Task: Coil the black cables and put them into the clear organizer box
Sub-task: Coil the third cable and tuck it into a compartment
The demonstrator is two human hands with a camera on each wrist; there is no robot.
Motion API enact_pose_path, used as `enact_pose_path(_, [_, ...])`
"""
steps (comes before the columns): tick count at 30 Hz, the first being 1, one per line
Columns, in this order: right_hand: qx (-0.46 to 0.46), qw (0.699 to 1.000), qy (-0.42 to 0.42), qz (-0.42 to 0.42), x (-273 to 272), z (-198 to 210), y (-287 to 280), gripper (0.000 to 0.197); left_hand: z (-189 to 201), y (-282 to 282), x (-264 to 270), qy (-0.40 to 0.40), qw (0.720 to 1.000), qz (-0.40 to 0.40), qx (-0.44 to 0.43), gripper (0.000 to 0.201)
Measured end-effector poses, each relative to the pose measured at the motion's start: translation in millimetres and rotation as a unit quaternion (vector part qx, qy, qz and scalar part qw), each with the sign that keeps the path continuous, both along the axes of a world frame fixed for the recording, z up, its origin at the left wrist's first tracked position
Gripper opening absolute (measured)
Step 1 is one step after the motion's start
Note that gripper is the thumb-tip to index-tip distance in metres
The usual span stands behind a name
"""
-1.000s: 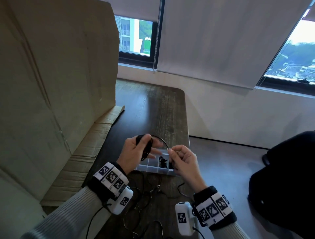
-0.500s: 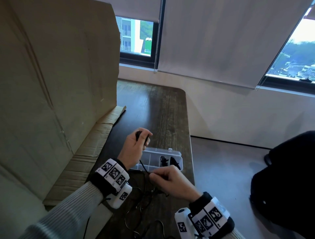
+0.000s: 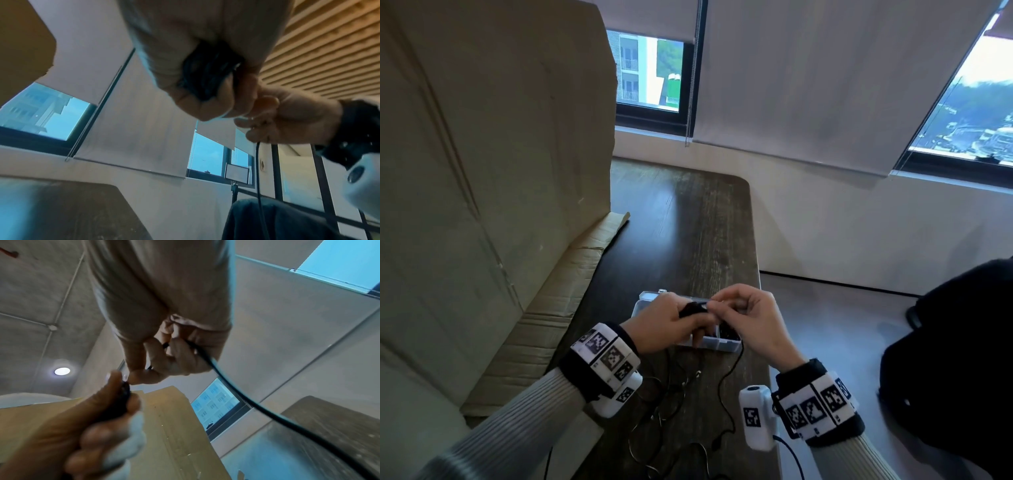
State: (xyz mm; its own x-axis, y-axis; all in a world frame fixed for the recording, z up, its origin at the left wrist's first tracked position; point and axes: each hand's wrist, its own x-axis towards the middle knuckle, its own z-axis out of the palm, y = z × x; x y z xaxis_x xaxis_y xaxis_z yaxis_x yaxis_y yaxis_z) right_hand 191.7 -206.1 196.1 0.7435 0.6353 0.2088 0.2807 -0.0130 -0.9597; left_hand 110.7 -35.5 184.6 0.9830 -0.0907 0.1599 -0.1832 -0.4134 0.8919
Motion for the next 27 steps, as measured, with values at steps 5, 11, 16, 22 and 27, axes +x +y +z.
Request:
enact_pose_path(5, [-0.023, 0.997, 0.046, -0.059, 10.0, -13.3, -9.8, 0.032, 17.8, 10.4, -3.2, -0.019, 0.951, 0.157, -0.267, 0.038])
enact_pose_path(11, [-0.081, 0.994, 0.074, -0.018, -5.1, -38.7, -23.7, 0.033, 31.8, 35.6, 4.6, -0.058, 0.851, 0.225, -0.471, 0.046])
enact_pose_path(16, [-0.147, 0.987, 0.045, 0.046, -21.0, -44.3, -15.7, 0.030, 28.1, 25.9, 9.0, -0.084, 0.828, 0.207, -0.514, 0.033])
enact_pose_path(22, [-0.234, 0.951, -0.085, 0.184, -43.1, -30.7, -12.2, 0.019, 18.9, 21.4, 17.8, -0.122, 0.874, 0.321, -0.343, 0.014])
enact_pose_path(27, [-0.165, 0.940, -0.235, 0.185, -49.6, 8.6, -7.5, 0.016, -10.5, 12.9, 10.3, -0.160, 0.947, 0.224, 0.164, 0.064])
